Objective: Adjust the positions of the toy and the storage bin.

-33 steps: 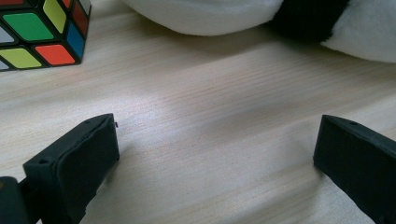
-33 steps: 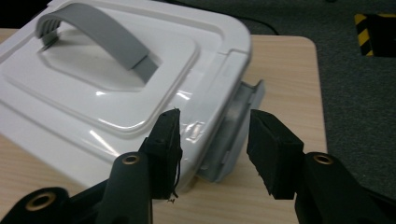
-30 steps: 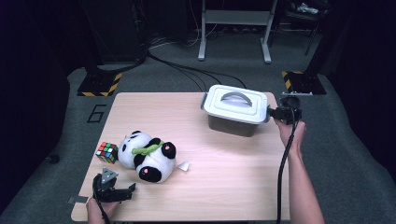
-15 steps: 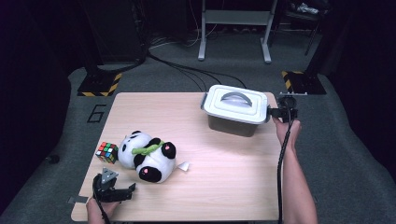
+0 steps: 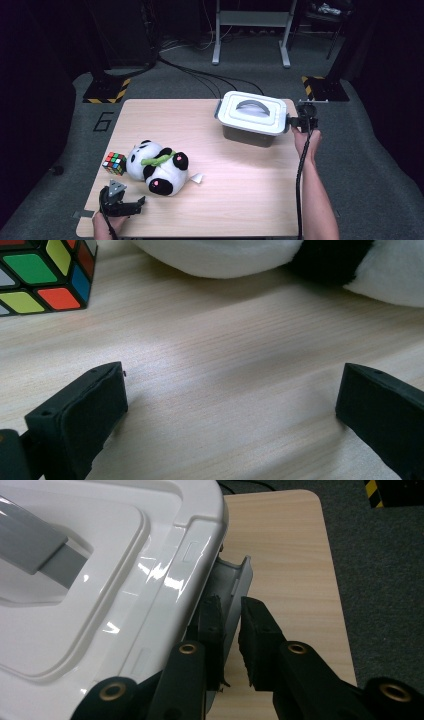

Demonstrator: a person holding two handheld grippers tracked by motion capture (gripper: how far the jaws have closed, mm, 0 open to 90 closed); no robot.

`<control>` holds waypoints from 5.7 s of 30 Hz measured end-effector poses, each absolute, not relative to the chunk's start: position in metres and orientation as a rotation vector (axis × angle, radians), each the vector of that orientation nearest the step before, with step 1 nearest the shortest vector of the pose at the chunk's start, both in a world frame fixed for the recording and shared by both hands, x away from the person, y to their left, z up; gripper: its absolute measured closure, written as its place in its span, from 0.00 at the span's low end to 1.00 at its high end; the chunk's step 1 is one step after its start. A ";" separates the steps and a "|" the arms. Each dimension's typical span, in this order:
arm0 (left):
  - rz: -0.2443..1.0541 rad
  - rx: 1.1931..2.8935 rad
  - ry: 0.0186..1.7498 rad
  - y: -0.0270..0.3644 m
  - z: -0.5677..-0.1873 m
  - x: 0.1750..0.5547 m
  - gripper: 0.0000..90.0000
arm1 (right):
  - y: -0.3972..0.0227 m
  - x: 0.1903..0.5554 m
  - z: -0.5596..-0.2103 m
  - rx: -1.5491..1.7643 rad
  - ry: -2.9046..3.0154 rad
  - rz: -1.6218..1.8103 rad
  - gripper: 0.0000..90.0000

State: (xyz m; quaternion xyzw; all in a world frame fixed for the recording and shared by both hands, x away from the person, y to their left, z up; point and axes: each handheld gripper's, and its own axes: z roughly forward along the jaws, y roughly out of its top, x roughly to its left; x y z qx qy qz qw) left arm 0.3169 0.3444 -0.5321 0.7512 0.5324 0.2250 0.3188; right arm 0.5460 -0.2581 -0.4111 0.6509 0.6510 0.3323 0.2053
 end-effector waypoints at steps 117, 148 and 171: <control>0.594 1.978 1.390 0.344 -0.532 0.318 0.00 | -0.142 0.559 -0.364 1.196 2.351 0.942 0.62; 0.588 1.981 1.391 0.344 -0.532 0.318 0.00 | -0.118 0.530 -0.366 1.234 2.378 0.980 0.74; 0.587 1.979 1.390 0.344 -0.532 0.318 0.00 | -0.052 0.497 -0.366 1.264 2.420 1.000 0.74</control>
